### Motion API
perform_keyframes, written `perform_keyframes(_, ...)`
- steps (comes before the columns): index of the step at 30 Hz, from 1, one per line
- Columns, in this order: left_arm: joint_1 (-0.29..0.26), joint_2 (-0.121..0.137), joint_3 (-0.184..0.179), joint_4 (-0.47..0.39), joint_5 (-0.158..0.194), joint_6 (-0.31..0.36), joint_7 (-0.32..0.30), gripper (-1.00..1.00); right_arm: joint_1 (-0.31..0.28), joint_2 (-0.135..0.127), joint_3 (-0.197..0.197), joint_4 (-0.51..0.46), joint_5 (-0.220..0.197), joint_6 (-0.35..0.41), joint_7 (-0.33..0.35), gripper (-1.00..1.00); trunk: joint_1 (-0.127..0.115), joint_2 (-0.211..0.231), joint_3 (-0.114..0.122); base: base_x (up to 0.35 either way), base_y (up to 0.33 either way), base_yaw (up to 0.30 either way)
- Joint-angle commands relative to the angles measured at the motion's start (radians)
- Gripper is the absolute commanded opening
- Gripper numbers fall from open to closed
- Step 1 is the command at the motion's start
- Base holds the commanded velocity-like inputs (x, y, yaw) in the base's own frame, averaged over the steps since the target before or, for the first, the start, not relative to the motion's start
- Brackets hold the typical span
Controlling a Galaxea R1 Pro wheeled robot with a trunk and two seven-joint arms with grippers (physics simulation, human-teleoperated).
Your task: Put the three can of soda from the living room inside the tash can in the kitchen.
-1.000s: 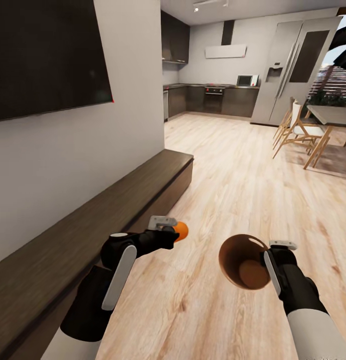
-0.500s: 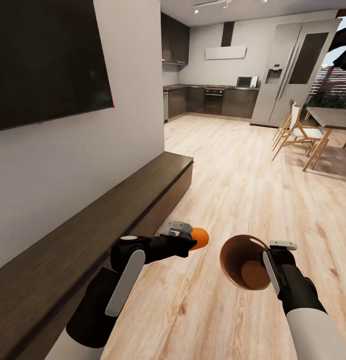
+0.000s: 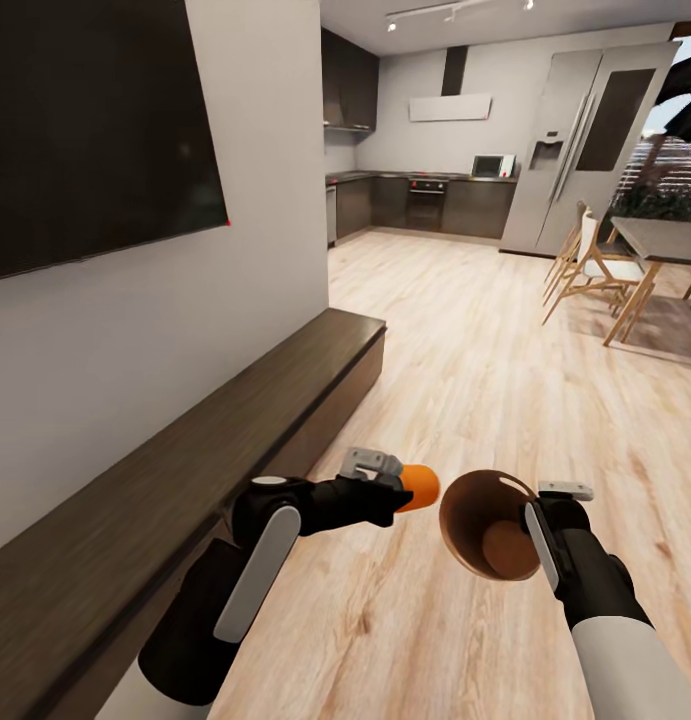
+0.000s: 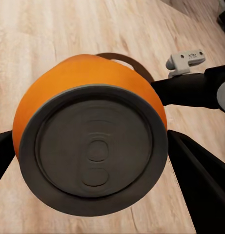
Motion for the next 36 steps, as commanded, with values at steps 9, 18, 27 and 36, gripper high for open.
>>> perform_keyframes(9, 0.000, -0.006, -0.013, 0.000, 0.007, 0.000, -0.001, -1.00, 0.000, 0.001, 0.001, 0.000, 0.007, 0.000, 0.003, -1.00, -0.035, 0.063, 0.028, 0.000, 0.000, 0.000)
perform_keyframes(18, 0.000, -0.007, -0.037, 0.001, 0.009, 0.000, -0.023, -1.00, 0.000, 0.041, 0.040, 0.010, 0.007, 0.000, 0.002, -1.00, -0.069, 0.126, 0.057, 0.000, 0.000, 0.000)
perform_keyframes(27, 0.000, -0.006, -0.061, 0.003, 0.008, -0.017, -0.042, -1.00, 0.001, 0.085, 0.079, 0.011, 0.009, 0.001, 0.002, -1.00, -0.100, 0.182, 0.082, 0.000, 0.000, 0.000)
perform_keyframes(36, 0.004, -0.003, -0.098, 0.005, 0.006, -0.065, -0.062, -1.00, 0.001, 0.097, 0.115, 0.010, 0.010, 0.002, 0.003, -1.00, -0.100, 0.182, 0.082, 0.000, 0.000, 0.000)
